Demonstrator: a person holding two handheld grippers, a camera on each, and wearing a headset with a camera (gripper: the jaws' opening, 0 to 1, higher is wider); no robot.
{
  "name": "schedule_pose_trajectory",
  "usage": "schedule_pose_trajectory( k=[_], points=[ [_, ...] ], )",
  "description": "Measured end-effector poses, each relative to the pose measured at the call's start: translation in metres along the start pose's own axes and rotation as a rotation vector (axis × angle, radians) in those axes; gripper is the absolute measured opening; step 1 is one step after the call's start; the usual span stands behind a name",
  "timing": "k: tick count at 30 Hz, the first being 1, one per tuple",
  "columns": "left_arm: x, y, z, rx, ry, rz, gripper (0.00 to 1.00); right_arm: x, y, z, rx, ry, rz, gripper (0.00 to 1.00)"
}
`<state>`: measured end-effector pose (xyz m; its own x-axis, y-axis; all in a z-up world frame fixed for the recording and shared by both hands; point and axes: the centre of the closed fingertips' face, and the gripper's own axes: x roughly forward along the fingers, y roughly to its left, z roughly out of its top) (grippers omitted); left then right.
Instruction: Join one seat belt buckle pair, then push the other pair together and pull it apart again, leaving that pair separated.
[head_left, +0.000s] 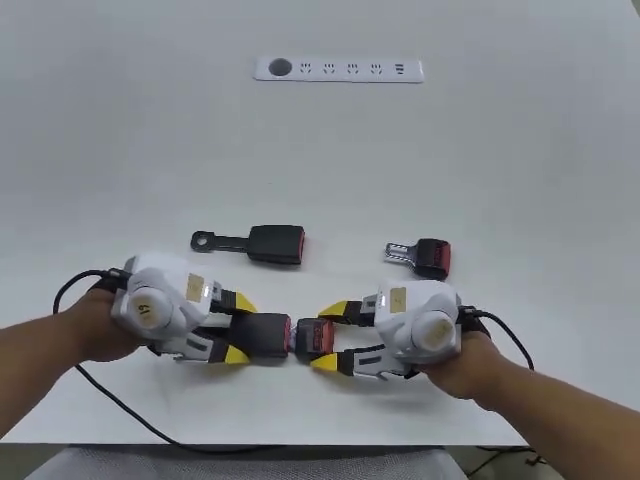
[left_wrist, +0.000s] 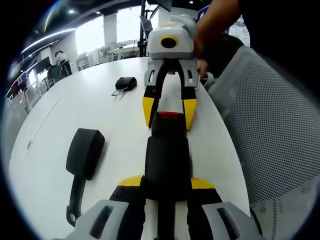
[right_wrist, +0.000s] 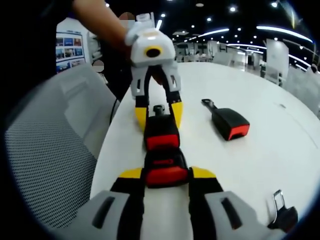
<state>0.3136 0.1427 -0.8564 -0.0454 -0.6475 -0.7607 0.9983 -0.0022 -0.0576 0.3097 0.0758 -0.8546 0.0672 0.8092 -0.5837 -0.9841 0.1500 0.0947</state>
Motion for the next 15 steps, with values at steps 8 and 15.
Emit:
schedule_pose_trajectory(
  k=[8,15],
  points=[
    [0.0000,-0.0013,0.0018,-0.012,-0.012,-0.006,0.32,-0.0004,0.0006,0.0004,0.014,-0.014,-0.006,0.33],
    [-0.0010,-0.0024,0.0046,-0.014,-0.021,-0.009,0.32,0.0001,0.0002,0.0009,0.016,-0.015,-0.006,0.33]
  ],
)
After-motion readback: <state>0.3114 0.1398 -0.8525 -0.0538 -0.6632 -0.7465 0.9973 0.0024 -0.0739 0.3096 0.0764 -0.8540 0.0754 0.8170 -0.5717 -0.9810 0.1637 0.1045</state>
